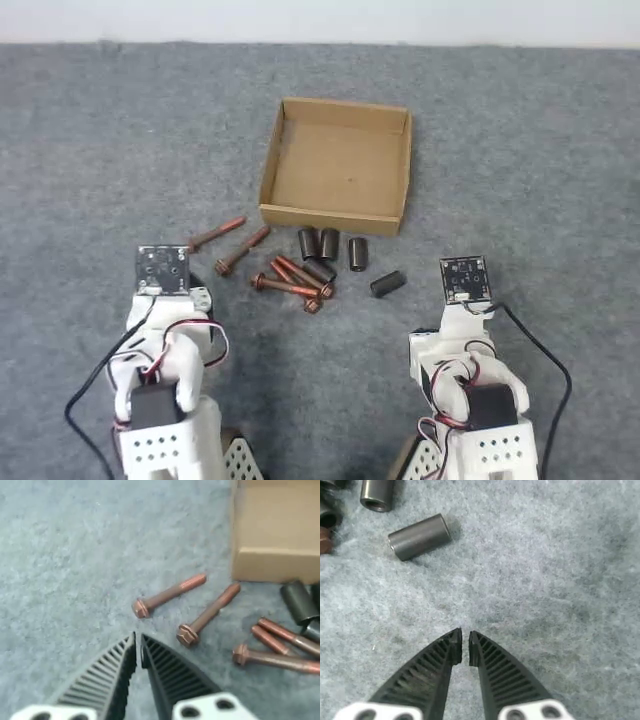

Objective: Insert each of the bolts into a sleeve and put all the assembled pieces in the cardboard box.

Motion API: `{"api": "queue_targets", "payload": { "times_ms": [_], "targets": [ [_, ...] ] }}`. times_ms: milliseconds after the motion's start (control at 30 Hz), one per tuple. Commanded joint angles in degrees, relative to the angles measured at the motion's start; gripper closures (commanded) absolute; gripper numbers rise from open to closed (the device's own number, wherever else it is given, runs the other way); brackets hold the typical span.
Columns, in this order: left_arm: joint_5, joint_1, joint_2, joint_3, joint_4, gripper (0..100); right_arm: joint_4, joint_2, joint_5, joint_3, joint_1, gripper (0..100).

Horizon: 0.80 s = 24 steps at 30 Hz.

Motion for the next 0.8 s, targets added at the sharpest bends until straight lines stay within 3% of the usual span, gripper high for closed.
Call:
{"api": "queue_targets", "payload": {
  "times_ms": [0, 300, 433, 600, 767],
  "targets": [
    [-0.26, 0.0, -0.79, -7.25, 3.34, 99, 0.22, -0.84, -0.44, 1.05, -0.04, 99.2],
    [-0.26, 0.53, 1.67, -17.36, 7.74, 99, 0.22, -0.84, -0.44, 1.05, -0.04, 99.2],
    [0.26, 0.53, 12.75, -23.87, 7.38, 99, 0.22, -0.84, -0.44, 1.05, -0.04, 99.2],
    [6.59, 0.53, 27.69, -32.31, 7.21, 99, 0.22, -0.84, -0.44, 1.05, -0.04, 99.2],
    [9.93, 0.62, 39.65, -33.98, 0.97, 99, 0.22, -0.84, -0.44, 1.05, -0.04, 99.2]
  ]
}}
